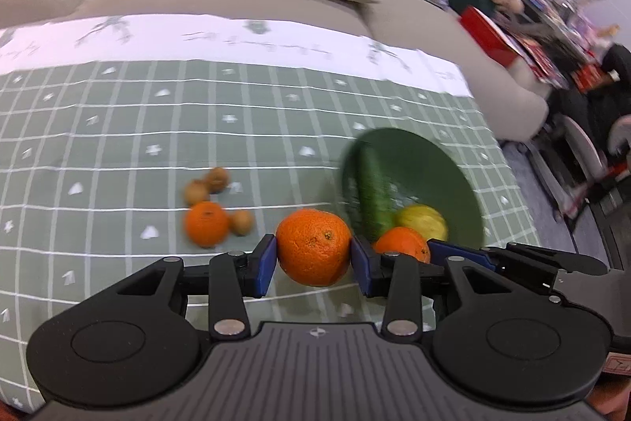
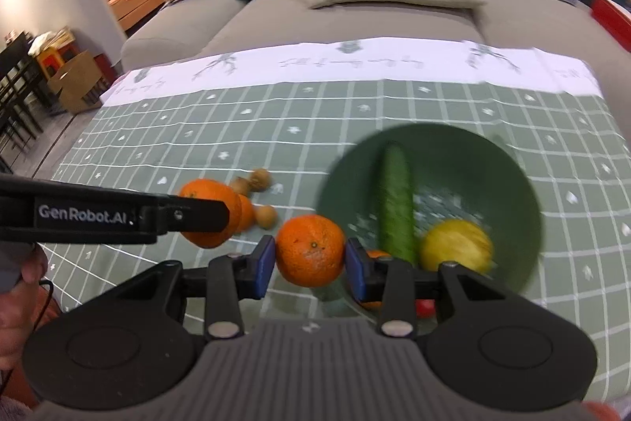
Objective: Organize fruits
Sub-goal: 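Carry the orange with the right tool while the left tool carries its orange over the colander, then lower and open the right tool over the colander while the left tool releases its orange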
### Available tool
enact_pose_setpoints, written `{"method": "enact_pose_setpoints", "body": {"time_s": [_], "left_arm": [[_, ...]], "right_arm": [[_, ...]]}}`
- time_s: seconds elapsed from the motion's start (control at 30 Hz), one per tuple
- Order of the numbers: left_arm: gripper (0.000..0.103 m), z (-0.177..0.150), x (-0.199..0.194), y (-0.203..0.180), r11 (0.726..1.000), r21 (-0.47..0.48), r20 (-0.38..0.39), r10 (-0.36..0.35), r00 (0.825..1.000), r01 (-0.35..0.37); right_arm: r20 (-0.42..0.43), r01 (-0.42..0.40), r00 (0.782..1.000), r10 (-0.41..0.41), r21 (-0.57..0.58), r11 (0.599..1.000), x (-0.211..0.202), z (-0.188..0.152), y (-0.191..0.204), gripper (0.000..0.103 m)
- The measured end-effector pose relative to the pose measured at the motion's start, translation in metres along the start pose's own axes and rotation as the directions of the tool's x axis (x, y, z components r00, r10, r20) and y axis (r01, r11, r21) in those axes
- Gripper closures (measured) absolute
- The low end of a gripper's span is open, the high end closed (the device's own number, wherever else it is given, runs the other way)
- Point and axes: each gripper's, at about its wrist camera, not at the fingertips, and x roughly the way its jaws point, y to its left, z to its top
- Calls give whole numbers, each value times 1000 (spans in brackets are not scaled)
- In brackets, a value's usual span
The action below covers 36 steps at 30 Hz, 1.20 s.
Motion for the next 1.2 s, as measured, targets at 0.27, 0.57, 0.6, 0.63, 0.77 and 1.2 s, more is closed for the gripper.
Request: {"method": "enact_pose_setpoints", "body": {"time_s": [0.27,0.57,0.6,0.63,0.77,1.2], "left_arm": [[58,1,17,-40,993,112,-21,-44,999,46],[58,10,54,-57,984,179,-85,-4,996,19],[58,11,57,-58,982,186,-93,7,996,11],[58,13,61,-59,981,194,-101,18,995,2],[58,22,74,-62,974,224,-142,53,988,-20],[58,26,101,-72,959,281,-213,113,970,-50]], "right_arm": [[-2,57,998,-57,37,998,-16,-17,-42,68],[-5,94,996,-94,-53,994,-1,4,-60,68],[-11,98,995,-99,-63,993,3,7,-62,68],[-17,100,995,-102,-72,992,7,11,-65,68],[-29,106,994,-110,-108,988,24,27,-77,68],[-140,120,979,-151,-207,971,80,58,-84,68]]}}
